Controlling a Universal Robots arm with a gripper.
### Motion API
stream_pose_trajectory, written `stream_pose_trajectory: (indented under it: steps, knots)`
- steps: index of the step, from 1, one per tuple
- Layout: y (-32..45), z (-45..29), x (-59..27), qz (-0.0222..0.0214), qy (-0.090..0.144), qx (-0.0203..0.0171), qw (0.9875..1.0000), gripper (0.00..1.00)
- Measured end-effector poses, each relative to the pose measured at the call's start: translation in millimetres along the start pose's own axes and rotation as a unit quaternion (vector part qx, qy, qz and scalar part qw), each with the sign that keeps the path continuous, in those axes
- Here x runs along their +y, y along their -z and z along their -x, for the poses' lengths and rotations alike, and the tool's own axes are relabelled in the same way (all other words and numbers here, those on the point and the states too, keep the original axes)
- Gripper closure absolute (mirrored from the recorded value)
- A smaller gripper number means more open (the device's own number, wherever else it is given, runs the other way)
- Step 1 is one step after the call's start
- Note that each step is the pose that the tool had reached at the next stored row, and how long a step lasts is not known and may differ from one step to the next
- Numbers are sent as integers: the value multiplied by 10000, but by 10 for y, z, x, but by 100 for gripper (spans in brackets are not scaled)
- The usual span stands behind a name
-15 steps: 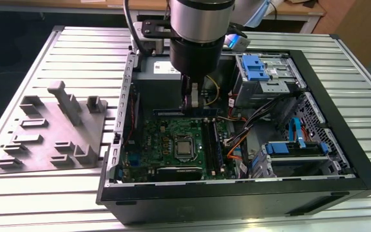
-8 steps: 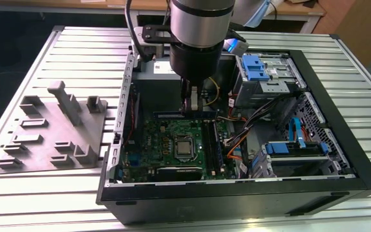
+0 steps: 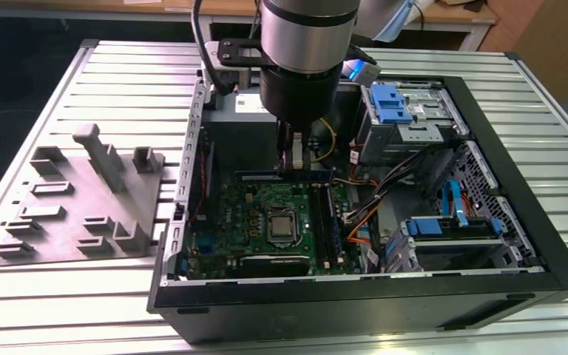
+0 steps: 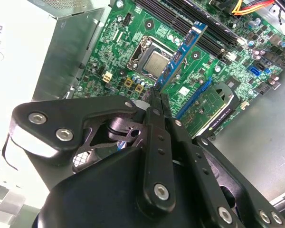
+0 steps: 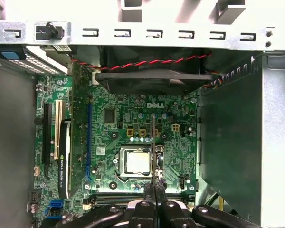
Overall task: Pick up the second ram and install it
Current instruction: 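Insert the second ram into the second slot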
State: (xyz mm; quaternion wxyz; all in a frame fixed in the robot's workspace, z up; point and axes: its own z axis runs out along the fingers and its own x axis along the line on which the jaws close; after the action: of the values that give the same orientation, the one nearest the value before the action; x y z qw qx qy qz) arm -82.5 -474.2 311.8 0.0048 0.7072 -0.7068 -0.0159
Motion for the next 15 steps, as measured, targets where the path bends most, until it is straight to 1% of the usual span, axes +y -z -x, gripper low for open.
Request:
stream_pose_trajectory:
  steps: [6,9,12,15]
  knots:
    - [-2,0,0,0,-15,-1,10000,88]
    - [-6,0,0,-3,-194,-5,9998,88]
    - [-12,0,0,-7,-477,-14,9989,88]
    - [-17,-1,0,-12,-778,-22,9970,88]
